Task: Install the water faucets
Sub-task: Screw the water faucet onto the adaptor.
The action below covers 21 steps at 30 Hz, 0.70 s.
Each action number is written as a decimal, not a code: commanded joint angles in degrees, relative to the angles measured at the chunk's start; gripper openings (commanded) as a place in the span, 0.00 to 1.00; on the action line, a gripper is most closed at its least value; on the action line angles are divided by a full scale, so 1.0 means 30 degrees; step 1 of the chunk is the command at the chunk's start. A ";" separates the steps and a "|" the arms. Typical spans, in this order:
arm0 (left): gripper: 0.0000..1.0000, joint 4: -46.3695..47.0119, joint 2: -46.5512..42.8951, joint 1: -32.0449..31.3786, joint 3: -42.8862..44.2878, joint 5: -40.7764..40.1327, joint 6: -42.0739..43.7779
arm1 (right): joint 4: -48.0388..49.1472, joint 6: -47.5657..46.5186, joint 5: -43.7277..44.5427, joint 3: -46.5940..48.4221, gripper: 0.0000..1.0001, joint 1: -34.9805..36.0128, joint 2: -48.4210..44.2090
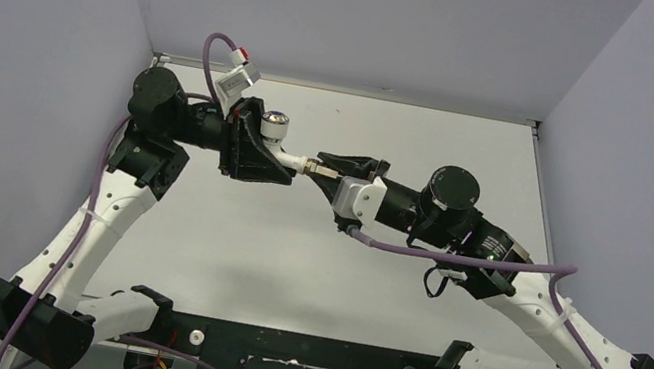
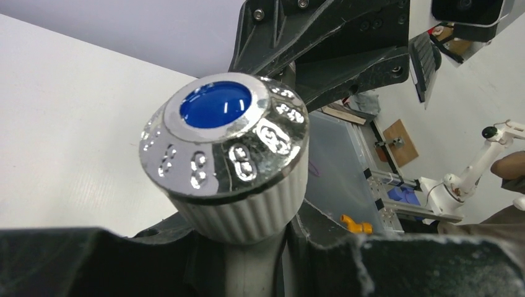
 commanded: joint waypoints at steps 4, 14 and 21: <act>0.00 -0.5626 -0.0184 -0.0021 0.2906 -0.1127 0.6855 | 0.1624 0.5141 0.1582 0.0024 0.00 0.0121 0.0001; 0.00 -0.7332 -0.0234 -0.0036 0.3442 -0.1559 0.8203 | 0.1273 0.5557 0.0888 0.0025 0.00 0.0186 0.0036; 0.00 -0.7270 -0.0111 -0.0043 0.3402 -0.1846 0.8284 | 0.1100 0.1646 0.0211 -0.0438 0.42 0.0374 -0.0842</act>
